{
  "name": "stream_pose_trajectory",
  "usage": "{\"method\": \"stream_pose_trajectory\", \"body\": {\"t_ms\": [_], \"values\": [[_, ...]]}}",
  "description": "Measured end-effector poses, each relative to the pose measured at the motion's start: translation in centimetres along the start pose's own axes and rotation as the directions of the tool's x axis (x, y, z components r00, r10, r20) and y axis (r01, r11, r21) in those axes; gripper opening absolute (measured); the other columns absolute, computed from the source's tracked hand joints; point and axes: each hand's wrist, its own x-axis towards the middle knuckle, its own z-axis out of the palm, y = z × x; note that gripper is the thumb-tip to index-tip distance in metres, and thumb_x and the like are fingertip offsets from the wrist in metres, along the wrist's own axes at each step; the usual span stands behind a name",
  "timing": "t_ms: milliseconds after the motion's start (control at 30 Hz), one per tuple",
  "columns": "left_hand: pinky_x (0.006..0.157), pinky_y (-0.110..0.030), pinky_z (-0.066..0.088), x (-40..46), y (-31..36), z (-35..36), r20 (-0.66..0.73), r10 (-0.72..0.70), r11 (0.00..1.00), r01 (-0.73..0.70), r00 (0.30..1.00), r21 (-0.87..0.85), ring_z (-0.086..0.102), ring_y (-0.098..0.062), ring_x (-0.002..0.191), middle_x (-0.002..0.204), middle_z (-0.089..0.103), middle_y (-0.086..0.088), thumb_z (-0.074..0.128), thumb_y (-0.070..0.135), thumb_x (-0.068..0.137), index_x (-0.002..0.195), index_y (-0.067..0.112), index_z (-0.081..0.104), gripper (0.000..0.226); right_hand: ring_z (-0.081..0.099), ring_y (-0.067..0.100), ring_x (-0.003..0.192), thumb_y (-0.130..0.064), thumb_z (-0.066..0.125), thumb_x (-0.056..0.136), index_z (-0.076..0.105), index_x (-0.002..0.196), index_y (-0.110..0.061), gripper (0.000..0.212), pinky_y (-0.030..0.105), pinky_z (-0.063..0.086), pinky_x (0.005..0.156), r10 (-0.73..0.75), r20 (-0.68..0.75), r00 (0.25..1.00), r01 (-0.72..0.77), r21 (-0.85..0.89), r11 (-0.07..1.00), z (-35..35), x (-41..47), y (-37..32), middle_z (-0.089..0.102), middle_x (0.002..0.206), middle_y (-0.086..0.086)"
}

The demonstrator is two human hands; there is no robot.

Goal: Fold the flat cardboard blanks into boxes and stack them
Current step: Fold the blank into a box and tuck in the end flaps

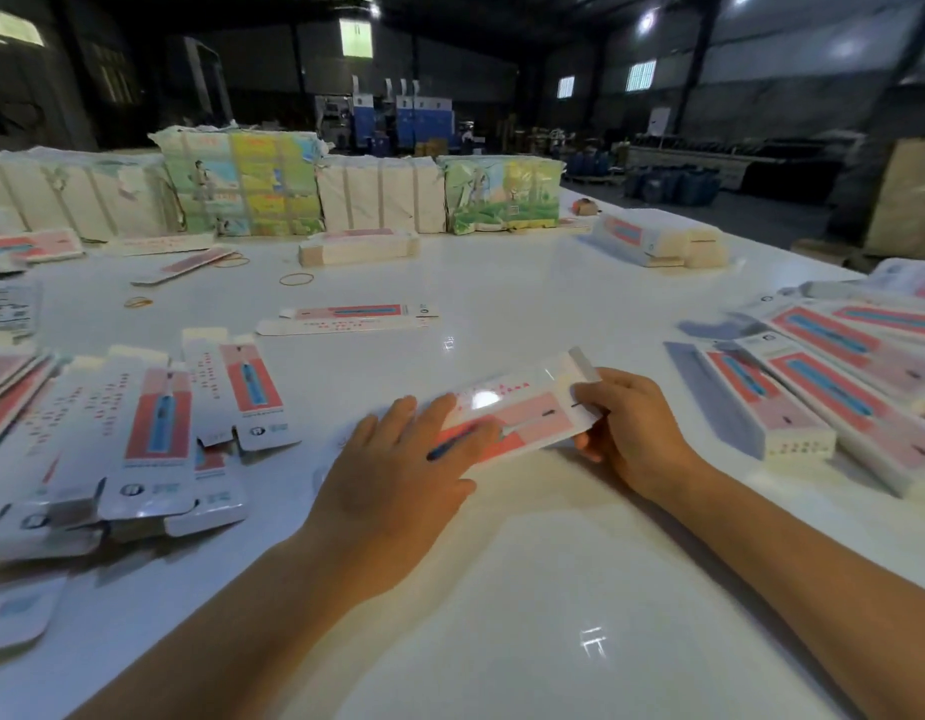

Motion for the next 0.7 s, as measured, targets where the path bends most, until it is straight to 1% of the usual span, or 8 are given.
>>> {"method": "stream_pose_trajectory", "body": {"t_ms": [67,100,200,300,400,467,567,700], "values": [[0.102,-0.052,0.036,0.2,-0.2,0.0,0.121,-0.096,0.995,0.091,0.988,0.045,0.039,-0.038,0.129,0.149,0.032,-0.013,0.031,0.057,0.085,0.146,0.027,0.028,0.068,0.040,0.020,0.033,0.005,0.044,0.088,0.052,0.071,0.003,0.019,0.019,0.027,0.033,0.002,0.039,0.999,-0.003,0.027,1.000,0.0,0.1,0.1,0.048,0.047,0.016],[0.105,-0.050,0.032,0.4,-0.3,0.0,0.122,-0.124,0.991,0.117,0.985,0.059,0.034,-0.036,0.133,0.152,0.026,-0.011,0.022,0.060,0.082,0.149,0.027,0.020,0.074,0.040,0.021,0.034,0.005,0.044,0.089,0.053,0.072,0.003,0.019,0.020,0.028,0.033,0.003,0.058,0.998,-0.006,0.044,0.999,-0.1,0.1,0.1,0.049,0.050,0.019],[0.088,-0.046,0.047,0.3,-0.1,-0.2,0.068,-0.125,0.991,0.127,0.990,-0.032,0.054,-0.036,0.111,0.134,0.050,-0.016,0.028,0.062,0.081,0.140,0.017,0.042,0.076,0.038,0.023,0.040,-0.002,0.048,0.091,0.058,0.074,0.001,0.020,0.024,0.030,0.035,-0.012,0.071,0.997,0.009,0.040,0.999,-0.1,0.0,0.1,0.048,0.056,0.021],[0.086,-0.033,0.042,0.3,-0.3,0.1,0.007,-0.146,0.987,0.146,0.989,-0.066,0.048,-0.023,0.111,0.133,0.046,-0.001,0.000,0.070,0.073,0.147,0.026,0.024,0.089,0.043,0.024,0.043,-0.016,0.051,0.096,0.064,0.068,-0.008,0.032,0.026,0.036,0.039,-0.034,0.024,0.999,0.033,0.050,0.998,0.0,-0.2,-0.1,0.055,0.054,0.017],[0.076,-0.029,0.045,0.6,-0.9,0.1,-0.066,-0.228,0.961,0.213,0.971,-0.176,0.055,-0.018,0.102,0.124,0.055,0.001,0.010,0.070,0.074,0.146,0.023,0.026,0.087,0.052,0.018,0.051,-0.015,0.053,0.095,0.066,0.080,-0.010,0.020,0.028,0.043,0.044,-0.134,-0.103,0.986,0.138,0.026,0.990,0.1,-0.8,-0.6,0.065,0.065,0.009],[0.072,-0.031,0.049,0.7,-1.2,0.1,-0.078,-0.269,0.939,0.243,0.960,-0.244,0.058,-0.018,0.100,0.122,0.056,0.001,0.019,0.068,0.075,0.144,0.023,0.029,0.083,0.055,0.012,0.053,-0.011,0.054,0.093,0.066,0.086,-0.013,0.015,0.023,0.047,0.048,-0.259,-0.145,0.955,0.241,-0.127,0.962,0.0,-1.2,-0.7,0.066,0.065,0.000],[0.068,-0.028,0.048,0.5,-1.3,0.3,-0.100,-0.268,0.932,0.231,0.958,-0.281,0.058,-0.016,0.096,0.120,0.057,0.003,0.022,0.068,0.074,0.143,0.026,0.029,0.081,0.057,0.005,0.057,-0.007,0.055,0.093,0.068,0.088,-0.022,0.020,0.017,0.047,0.053,-0.401,-0.019,0.916,0.372,-0.333,0.866,0.6,-2.1,-0.6,0.066,0.077,-0.004],[0.062,-0.020,0.040,0.4,-1.1,0.5,-0.104,-0.268,0.931,0.230,0.958,-0.283,0.058,-0.013,0.092,0.118,0.057,0.004,0.024,0.069,0.075,0.143,0.026,0.031,0.080,0.058,0.006,0.063,-0.006,0.055,0.092,0.067,0.089,-0.030,0.027,0.016,0.048,0.056,-0.412,0.106,0.905,0.420,-0.366,0.830,1.7,-2.8,-0.4,0.064,0.095,-0.002]]}}
